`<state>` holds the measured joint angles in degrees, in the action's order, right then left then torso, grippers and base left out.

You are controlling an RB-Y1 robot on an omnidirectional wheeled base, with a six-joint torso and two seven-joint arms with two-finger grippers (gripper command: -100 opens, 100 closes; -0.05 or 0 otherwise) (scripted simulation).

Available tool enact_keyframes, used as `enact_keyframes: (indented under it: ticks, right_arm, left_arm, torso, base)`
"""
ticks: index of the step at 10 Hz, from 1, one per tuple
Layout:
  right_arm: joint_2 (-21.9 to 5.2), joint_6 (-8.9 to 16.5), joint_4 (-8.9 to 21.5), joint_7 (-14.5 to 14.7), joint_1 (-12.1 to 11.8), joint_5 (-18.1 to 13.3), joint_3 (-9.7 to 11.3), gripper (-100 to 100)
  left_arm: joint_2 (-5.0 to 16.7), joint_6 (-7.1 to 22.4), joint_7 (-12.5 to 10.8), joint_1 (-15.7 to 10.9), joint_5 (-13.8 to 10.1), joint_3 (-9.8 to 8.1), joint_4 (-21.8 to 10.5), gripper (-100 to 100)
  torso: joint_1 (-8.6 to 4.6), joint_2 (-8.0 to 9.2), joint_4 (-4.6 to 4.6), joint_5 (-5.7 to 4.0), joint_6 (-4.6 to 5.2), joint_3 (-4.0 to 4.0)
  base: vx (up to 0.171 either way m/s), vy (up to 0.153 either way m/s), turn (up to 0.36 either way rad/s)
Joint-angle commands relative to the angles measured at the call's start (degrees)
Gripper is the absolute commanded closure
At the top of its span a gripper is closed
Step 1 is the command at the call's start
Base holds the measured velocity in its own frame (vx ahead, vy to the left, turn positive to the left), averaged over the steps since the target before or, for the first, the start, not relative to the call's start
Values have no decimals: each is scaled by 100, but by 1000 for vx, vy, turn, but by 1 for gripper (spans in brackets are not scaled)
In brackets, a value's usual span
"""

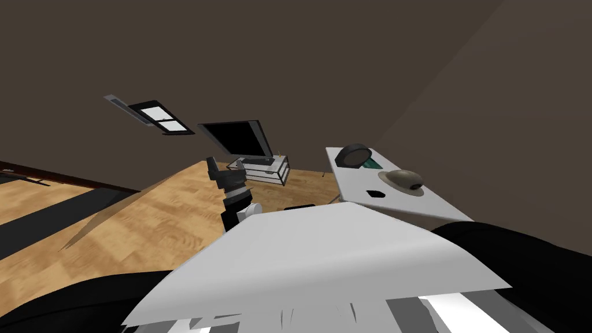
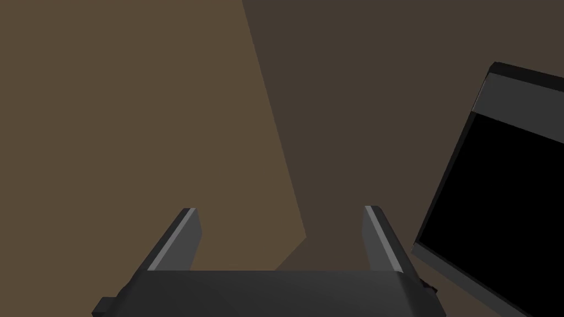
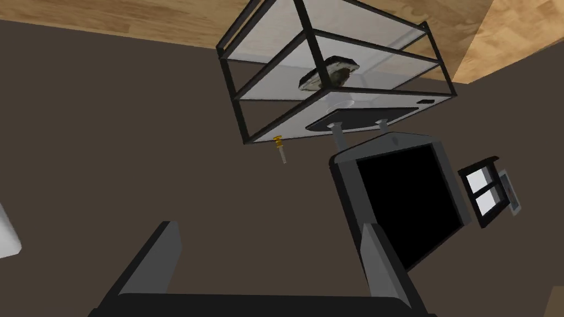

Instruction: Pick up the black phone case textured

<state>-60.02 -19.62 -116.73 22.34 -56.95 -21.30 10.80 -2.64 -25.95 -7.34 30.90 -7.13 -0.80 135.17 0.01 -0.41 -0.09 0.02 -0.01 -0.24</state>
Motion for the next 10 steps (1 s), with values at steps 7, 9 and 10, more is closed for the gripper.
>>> enact_keyframes:
  ticks: [7, 9, 10]
  right_arm:
    - [-1077, 69, 1030, 724, -495, -830, 109, -100]
    - [-1252, 80, 1220, 829, -565, -986, 125, -100]
    - [-1420, 88, 1407, 927, -625, -1142, 142, -100]
  left_arm:
    - [0, 0, 0, 0, 0, -1, 0, 0]
    - [0, 0, 0, 0, 0, -1, 0, 0]
    - [0, 0, 0, 0, 0, -1, 0, 0]
  torso:
    - [-9, 27, 6, -3, 4, 15]
    - [-14, 20, 5, -3, 3, 12]
    - [-11, 23, 5, -4, 4, 13]
  base:
    - [114, -32, 147]
    - [70, -43, 133]
    - [59, -38, 127]
